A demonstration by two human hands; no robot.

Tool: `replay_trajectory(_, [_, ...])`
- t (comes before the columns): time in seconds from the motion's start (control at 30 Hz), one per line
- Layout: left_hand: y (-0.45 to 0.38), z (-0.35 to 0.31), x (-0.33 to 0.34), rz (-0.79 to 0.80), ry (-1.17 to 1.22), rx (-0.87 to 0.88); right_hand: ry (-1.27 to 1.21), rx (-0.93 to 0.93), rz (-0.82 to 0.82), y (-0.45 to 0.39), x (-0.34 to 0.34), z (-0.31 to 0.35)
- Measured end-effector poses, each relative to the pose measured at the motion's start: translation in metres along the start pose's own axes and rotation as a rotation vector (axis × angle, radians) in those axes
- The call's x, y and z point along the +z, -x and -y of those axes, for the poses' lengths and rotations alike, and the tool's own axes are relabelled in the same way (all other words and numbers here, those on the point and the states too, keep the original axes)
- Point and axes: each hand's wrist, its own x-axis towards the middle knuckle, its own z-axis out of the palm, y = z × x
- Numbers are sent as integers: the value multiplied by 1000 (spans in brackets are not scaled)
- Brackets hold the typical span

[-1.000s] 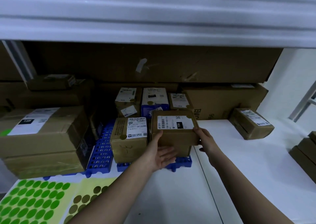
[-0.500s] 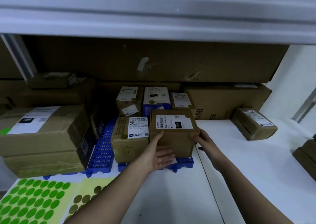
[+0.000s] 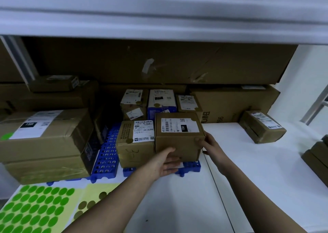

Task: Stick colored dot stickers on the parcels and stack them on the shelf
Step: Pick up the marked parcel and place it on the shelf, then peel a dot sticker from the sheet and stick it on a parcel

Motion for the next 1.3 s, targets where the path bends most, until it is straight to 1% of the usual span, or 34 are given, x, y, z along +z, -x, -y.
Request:
replay_trajectory(0.13, [0, 6, 13, 18, -153, -6, 37, 11, -45, 0, -7, -5])
replay_trajectory(0.27, [-1, 5, 41, 95, -264, -9, 61, -25, -196, 8, -25, -6])
replay_trajectory(0.37, [-1, -1, 71, 141, -291, 32, 48, -38, -297, 15, -50, -3])
replay_trajectory(0.57, [-12, -10, 155, 175, -342, 140, 102, -45, -442, 33, -127, 0])
replay_trajectory(0.73, [-15, -12, 237, 223, -338, 156, 200, -34, -581, 40, -208, -1])
replay_trajectory(0.9, [-22, -3, 318, 296, -397, 155, 284, -17, -715, 45, -285, -2])
replay_trajectory(1.0, [-30, 7, 360, 312, -440, 128, 391, 32, -782, 48, -328, -9])
replay_trajectory(1.07, [-33, 15, 384, 320, -479, 102, 522, 84, -813, 49, -354, -16])
replay_trajectory(1.2, [-38, 32, 423, 360, -602, 90, 794, 331, -828, 54, -403, -30])
replay_trajectory(1.3, [-42, 43, 449, 382, -667, 85, 873, 465, -845, 58, -431, -40])
